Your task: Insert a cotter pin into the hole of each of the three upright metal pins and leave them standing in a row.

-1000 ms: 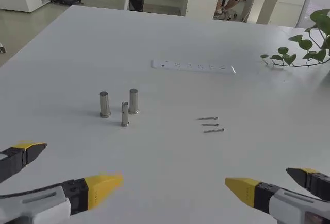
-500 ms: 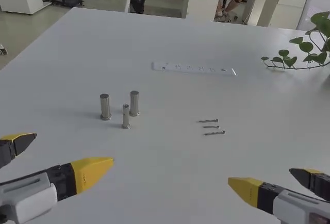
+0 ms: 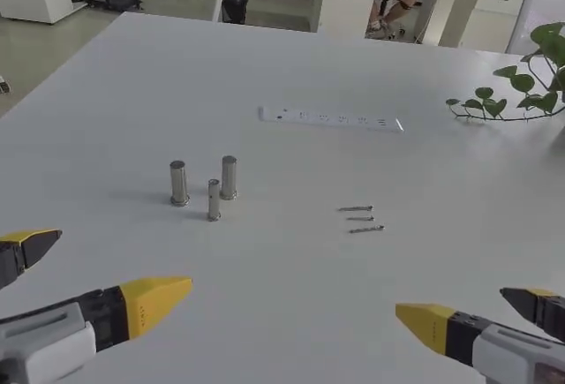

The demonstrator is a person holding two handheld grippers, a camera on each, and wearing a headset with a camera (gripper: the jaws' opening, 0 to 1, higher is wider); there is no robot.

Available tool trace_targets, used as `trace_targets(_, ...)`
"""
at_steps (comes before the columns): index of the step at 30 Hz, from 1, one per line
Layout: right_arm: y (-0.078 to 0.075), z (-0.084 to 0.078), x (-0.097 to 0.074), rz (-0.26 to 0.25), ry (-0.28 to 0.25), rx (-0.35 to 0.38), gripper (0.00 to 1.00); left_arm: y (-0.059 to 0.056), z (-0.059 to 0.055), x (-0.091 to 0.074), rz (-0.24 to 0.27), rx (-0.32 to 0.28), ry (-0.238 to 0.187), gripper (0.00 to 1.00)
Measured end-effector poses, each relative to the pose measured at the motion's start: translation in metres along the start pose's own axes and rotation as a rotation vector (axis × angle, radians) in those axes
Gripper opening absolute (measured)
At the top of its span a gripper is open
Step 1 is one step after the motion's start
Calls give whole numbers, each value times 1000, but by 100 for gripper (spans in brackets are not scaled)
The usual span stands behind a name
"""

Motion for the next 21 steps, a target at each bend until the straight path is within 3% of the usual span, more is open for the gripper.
trace_targets(10,-1,4,0,-1,0,0,77,4,-4,5,15,12,38,93)
trace_targets(21,-8,6,-4,-24,-8,15,77,0,-3,15,-9,33,71,91)
Point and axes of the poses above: the centre of the closed fingertips' face, and the gripper's own axes: x roughly forward along the fingers, y roughly to its left, z roughly out of its top, the point moved 5 cm from there along -x, roughly backward along the fingers, and after that the axes turned 8 degrees about z, right-handed, at the moved point
